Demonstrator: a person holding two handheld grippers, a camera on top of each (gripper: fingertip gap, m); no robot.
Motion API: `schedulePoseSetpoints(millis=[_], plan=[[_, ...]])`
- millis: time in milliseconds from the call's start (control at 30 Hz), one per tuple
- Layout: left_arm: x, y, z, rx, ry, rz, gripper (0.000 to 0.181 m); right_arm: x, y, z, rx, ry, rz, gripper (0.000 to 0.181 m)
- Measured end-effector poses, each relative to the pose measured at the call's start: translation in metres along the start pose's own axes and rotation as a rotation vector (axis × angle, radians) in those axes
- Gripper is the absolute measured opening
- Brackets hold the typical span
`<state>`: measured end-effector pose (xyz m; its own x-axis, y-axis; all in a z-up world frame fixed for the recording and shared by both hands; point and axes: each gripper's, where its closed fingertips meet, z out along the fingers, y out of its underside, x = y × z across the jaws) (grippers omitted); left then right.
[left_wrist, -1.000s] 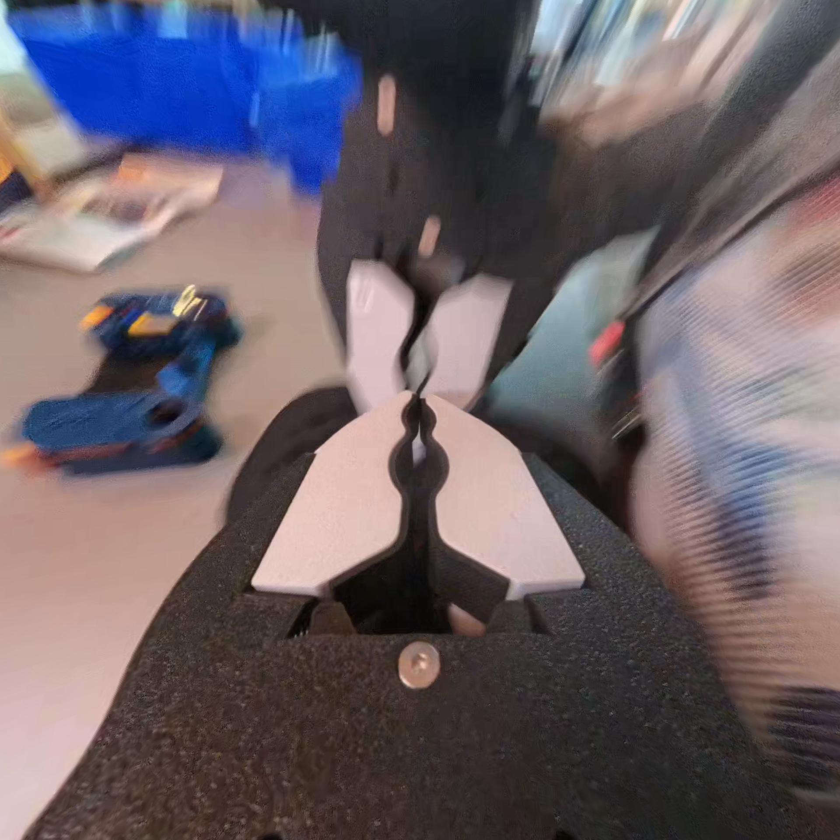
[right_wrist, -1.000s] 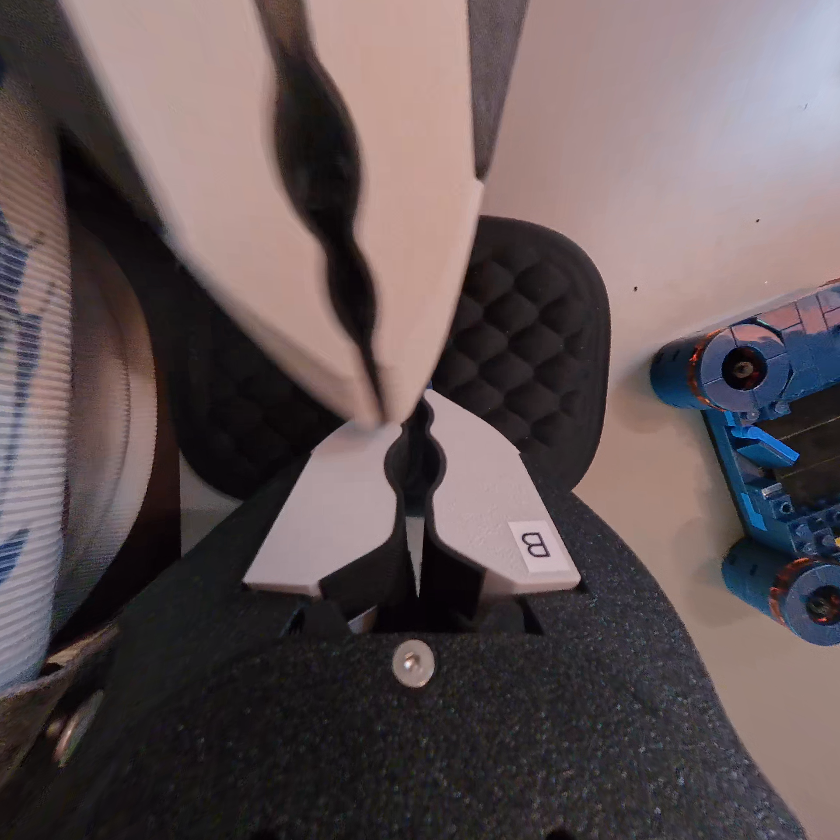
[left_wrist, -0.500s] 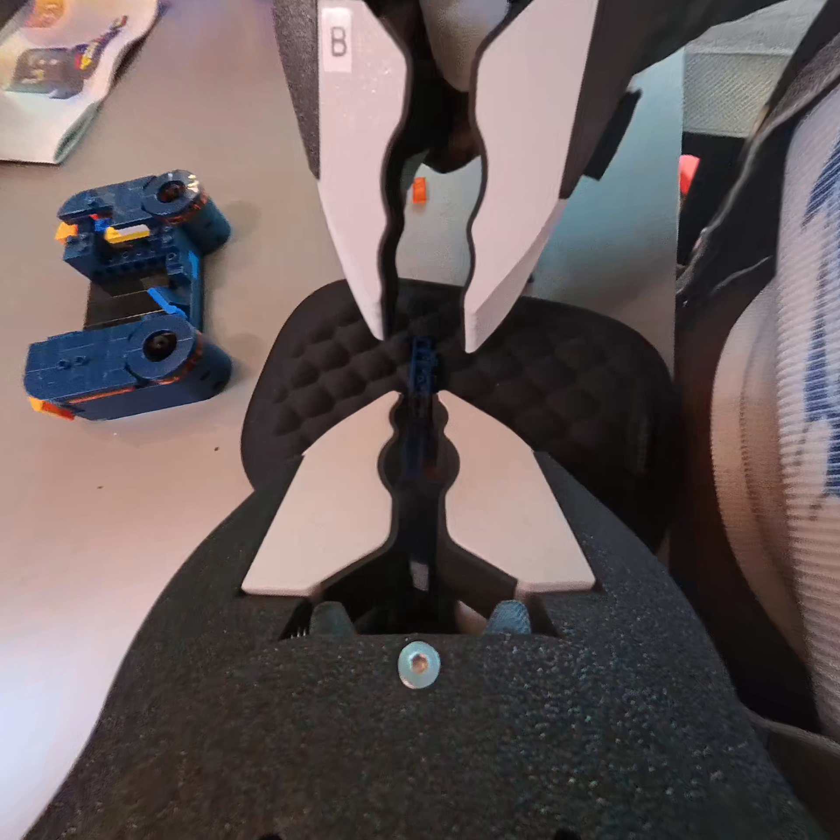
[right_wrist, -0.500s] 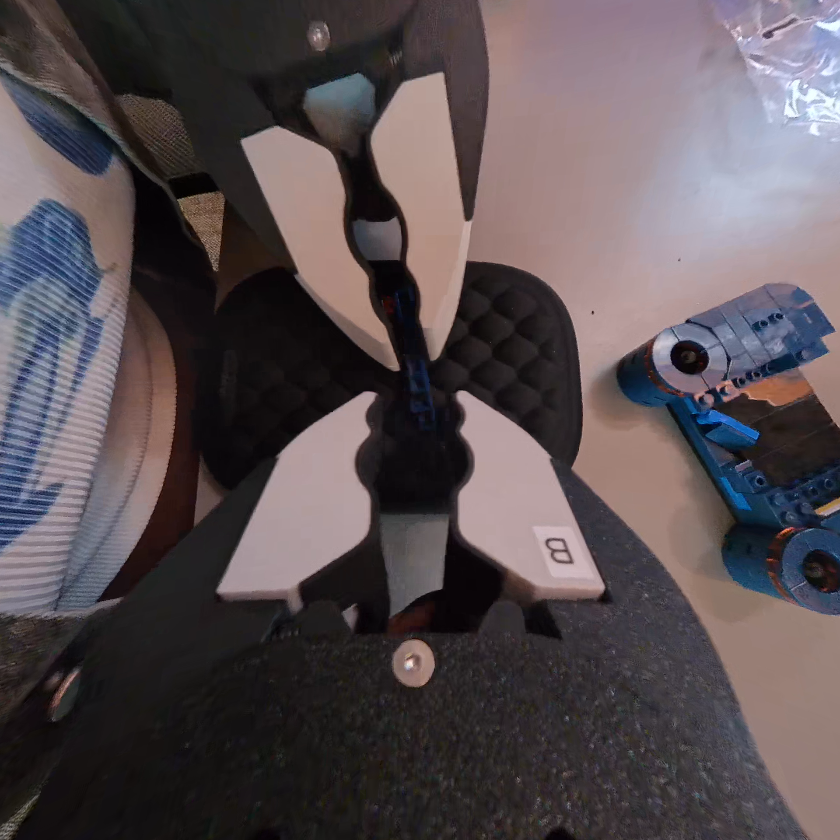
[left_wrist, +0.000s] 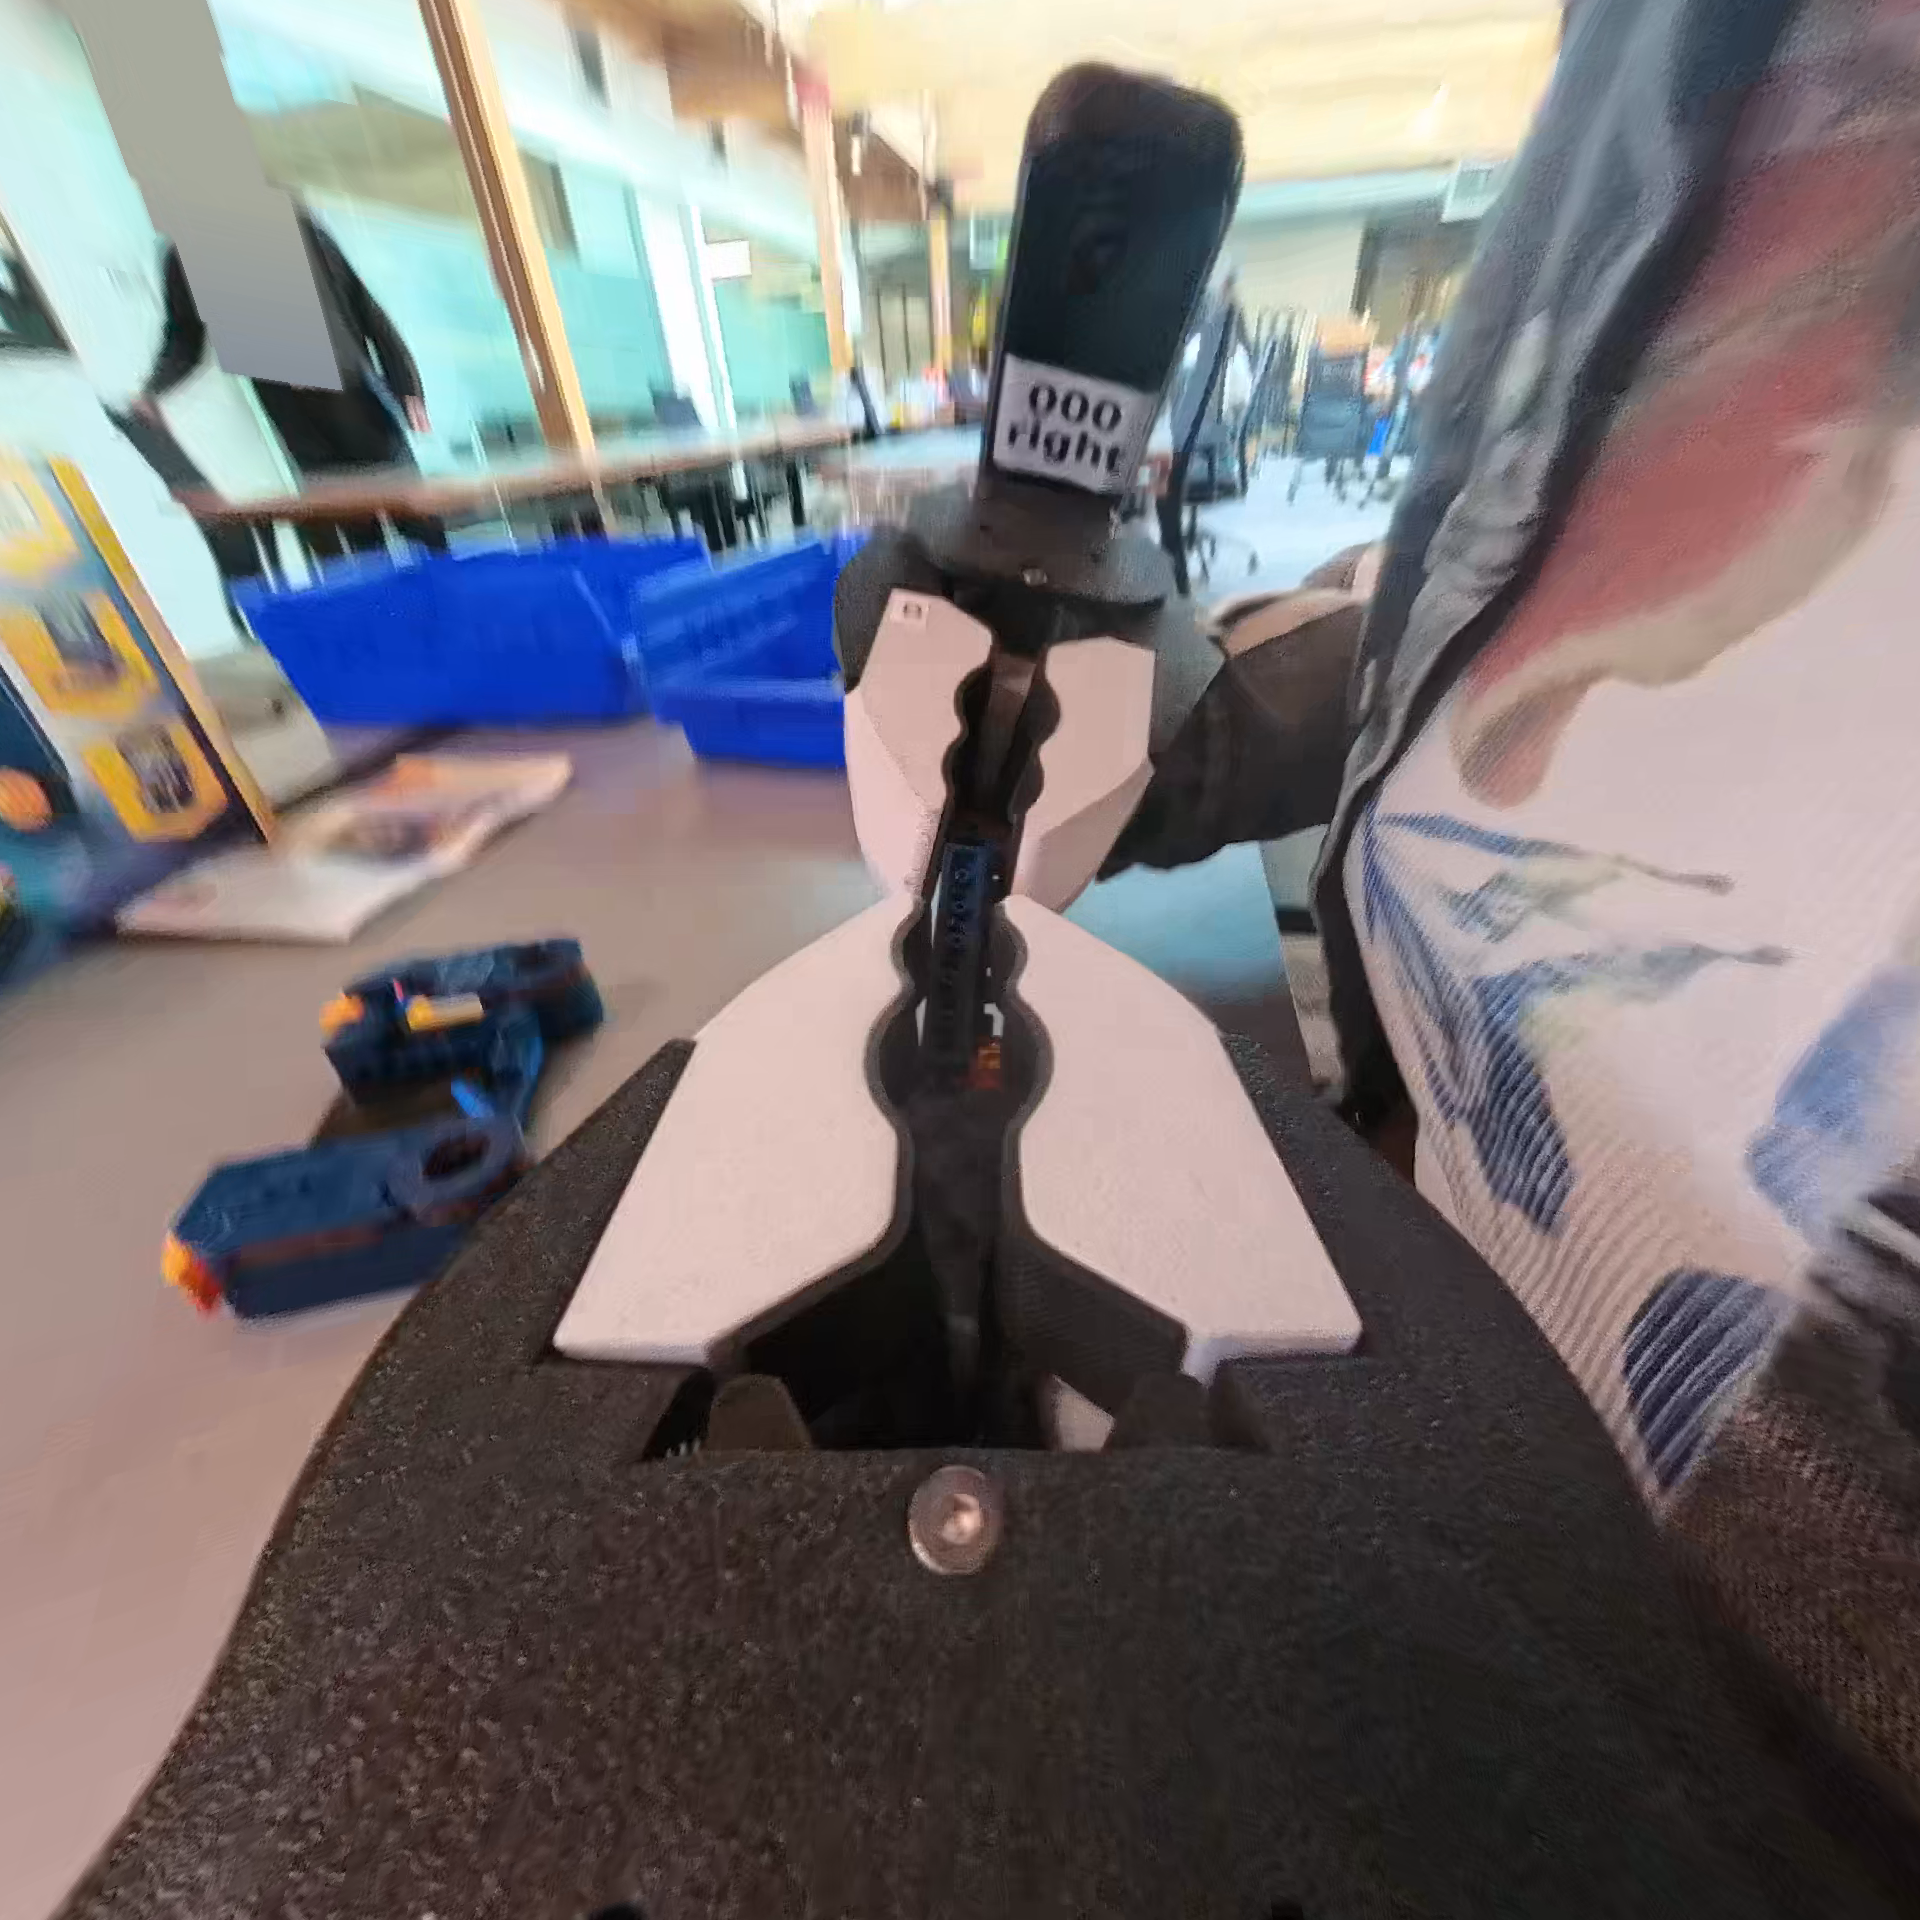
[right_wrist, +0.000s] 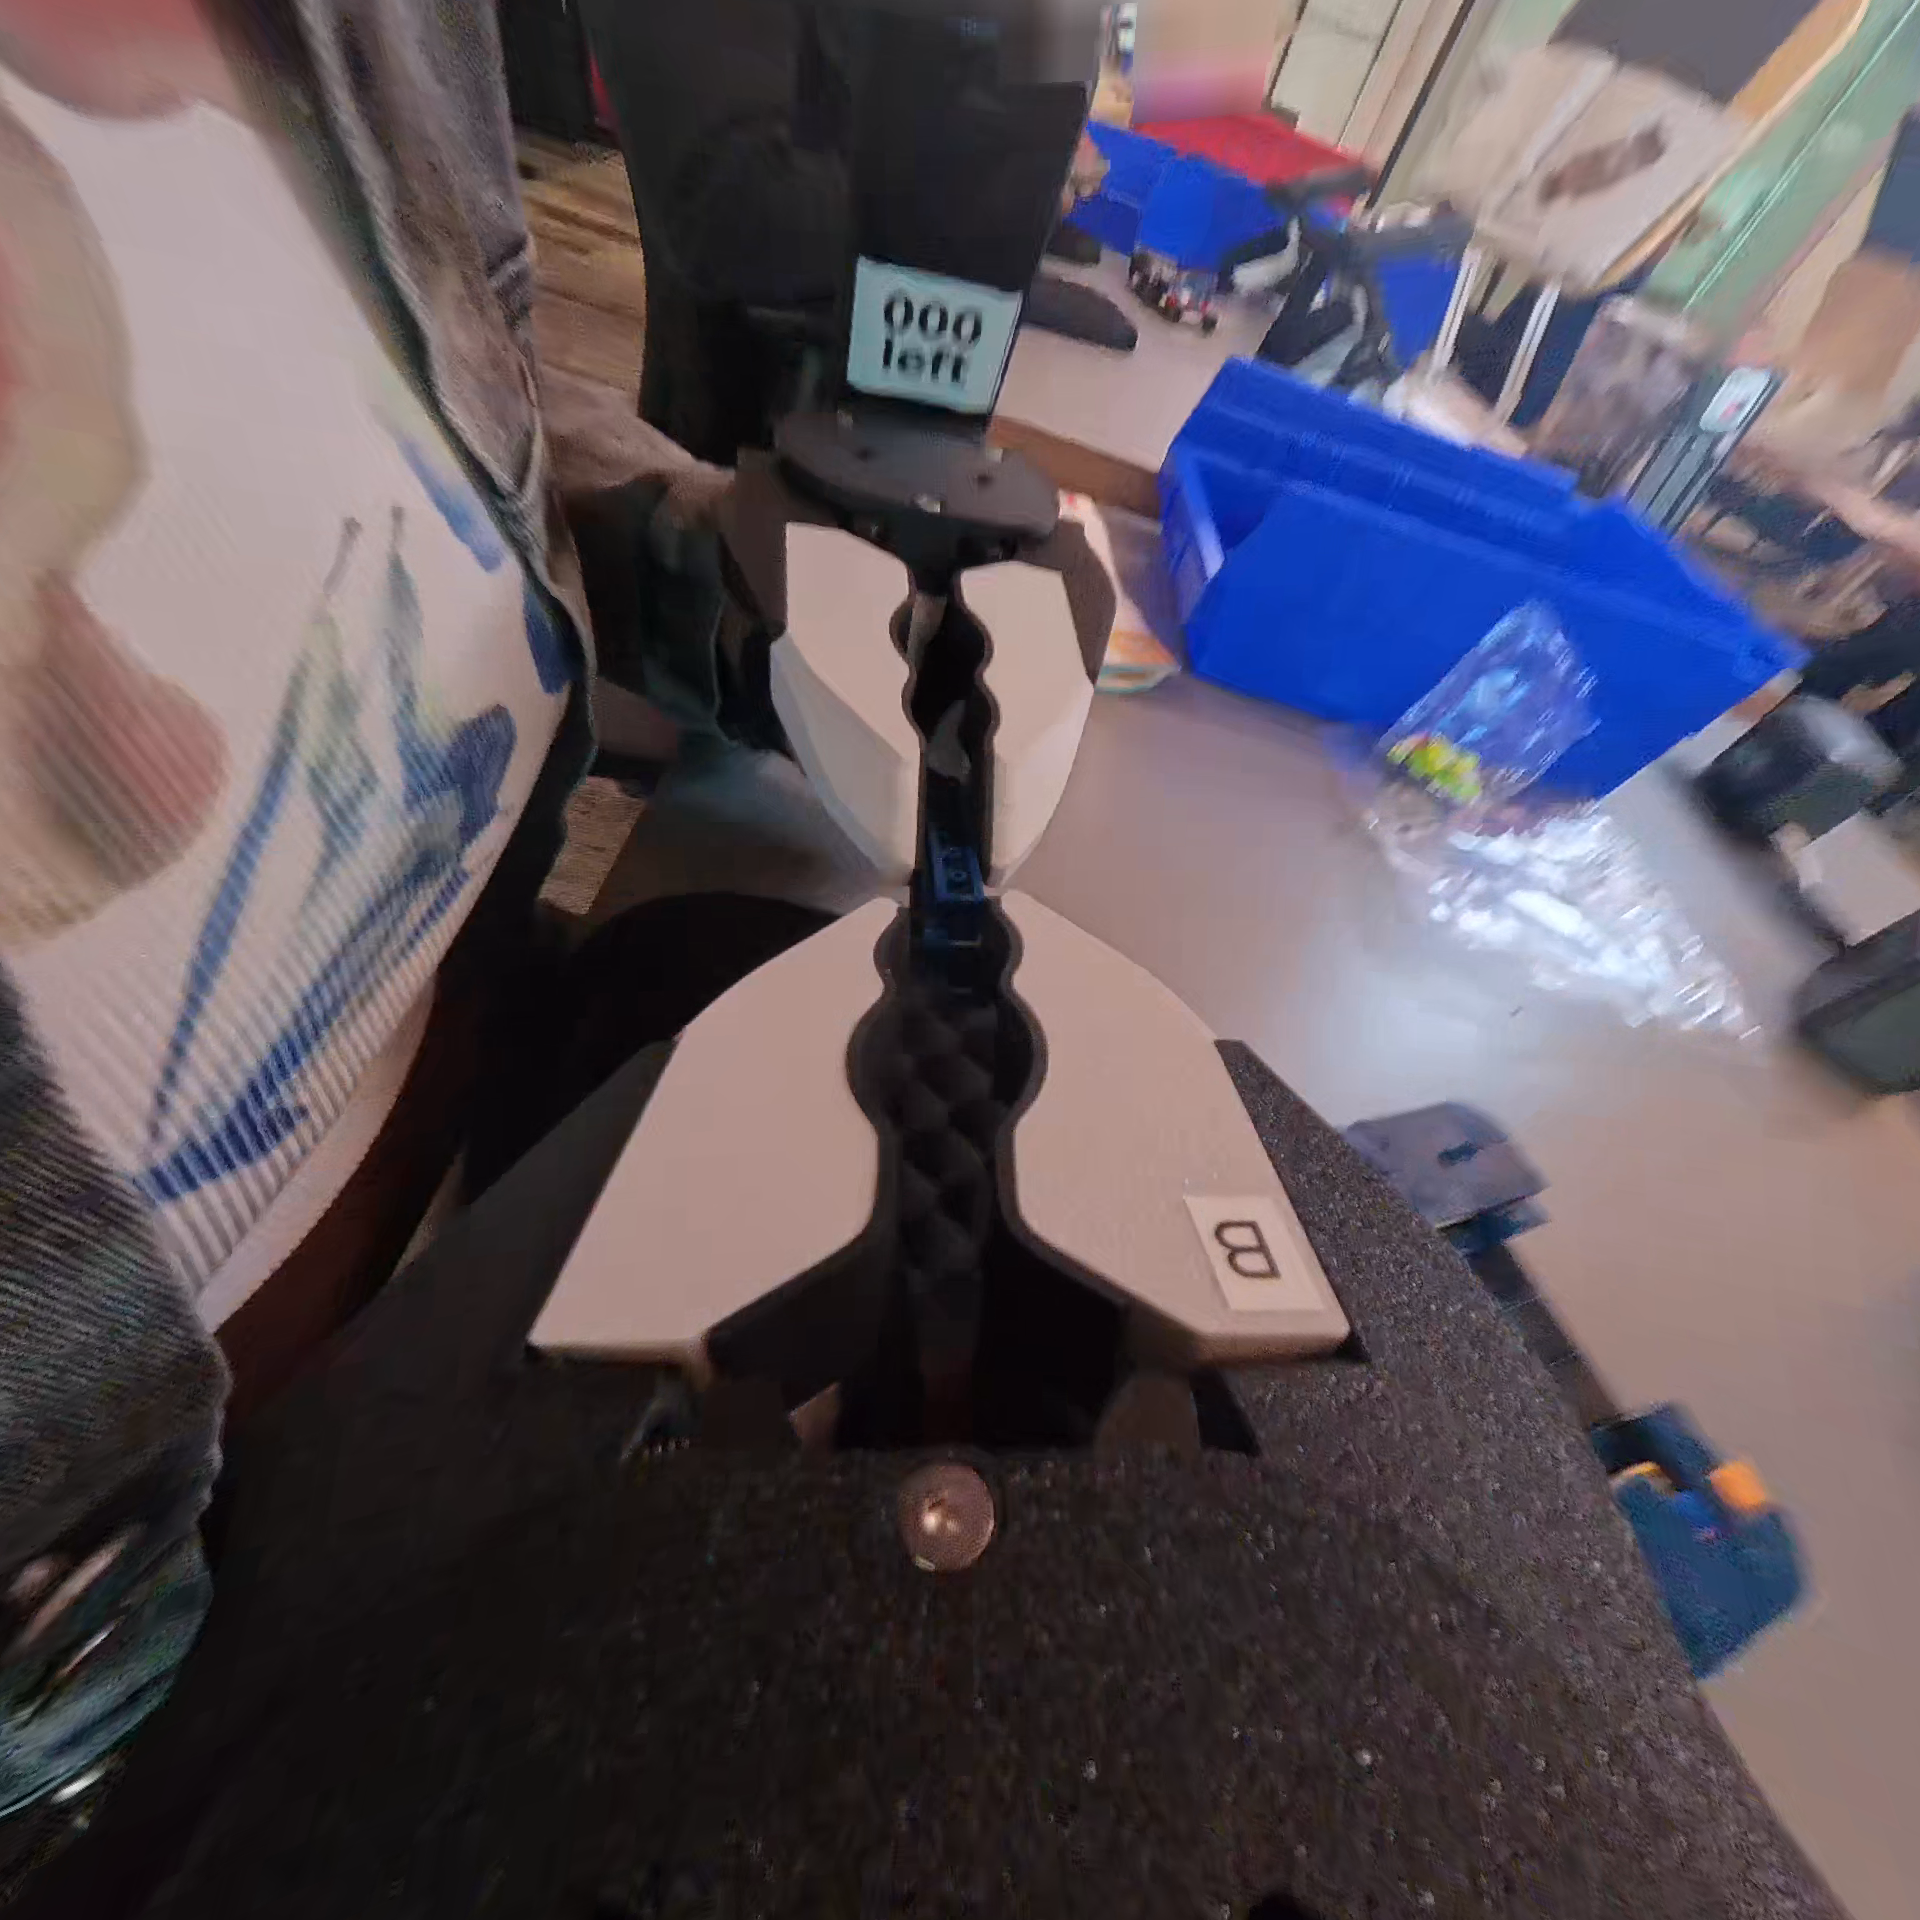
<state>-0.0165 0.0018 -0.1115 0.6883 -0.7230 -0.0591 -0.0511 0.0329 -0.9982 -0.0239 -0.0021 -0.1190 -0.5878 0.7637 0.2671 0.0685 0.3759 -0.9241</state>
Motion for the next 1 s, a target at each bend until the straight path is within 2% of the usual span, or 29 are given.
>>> schedulePoseSetpoints(millis=[67, 133, 300, 367, 467, 533, 600, 633, 700, 767, 867, 933, 1000], plan=[[0.003, -0.017, -0.001, 0.119, -0.014, 0.06, 0.011, -0.001, -0.017, -0.005, 0.029, 0.028, -0.068, 0.013], [0.006, -0.024, 0.0, 0.17, -0.015, 0.079, 0.012, -0.002, -0.026, -0.009, 0.036, 0.047, -0.108, 0.013], [0.006, -0.023, 0.004, 0.154, -0.042, 0.078, 0.014, -0.003, -0.026, -0.014, 0.049, 0.08, -0.094, 0.013], [0.003, -0.014, 0.006, 0.08, -0.07, 0.098, 0.015, -0.003, -0.018, -0.014, -0.015, 0.098, -0.125, 0.012], [-0.002, 0.0, 0.007, -0.062, -0.112, 0.166, 0.027, -0.006, -0.005, -0.012, -0.182, 0.086, -0.249, 0.012], [-0.003, 0.017, 0.008, -0.219, -0.107, 0.207, 0.028, -0.006, 0.007, -0.011, -0.316, 0.071, -0.345, 0.012], [-0.007, 0.04, 0.005, -0.408, -0.114, 0.264, 0.027, -0.005, 0.01, -0.012, -0.386, 0.059, -0.408, 0.012], [-0.009, 0.046, 0.004, -0.452, -0.121, 0.291, 0.018, -0.006, 0.01, -0.012, -0.396, 0.048, -0.414, 0.012], [-0.008, 0.05, 0.006, -0.459, -0.116, 0.292, 0.018, -0.006, 0.012, -0.011, -0.415, 0.028, -0.41, 0.012], [-0.008, 0.047, 0.005, -0.402, -0.112, 0.243, 0.018, -0.006, 0.01, -0.011, -0.356, 0.039, -0.355, 0.013], [-0.008, 0.029, 0.006, -0.221, -0.127, 0.178, 0.016, 0.001, -0.022, -0.017, 0.005, 0.09, -0.139, 0.015], [-0.012, 0.023, 0.005, -0.166, -0.172, 0.178, 0.018, 0.007, -0.039, -0.027, 0.245, 0.092, 0.039, 0.021], [-0.011, 0.014, 0.005, -0.106, -0.184, 0.195, 0.017, 0.011, -0.042, -0.033, 0.37, 0.096, 0.133, 0.025]])
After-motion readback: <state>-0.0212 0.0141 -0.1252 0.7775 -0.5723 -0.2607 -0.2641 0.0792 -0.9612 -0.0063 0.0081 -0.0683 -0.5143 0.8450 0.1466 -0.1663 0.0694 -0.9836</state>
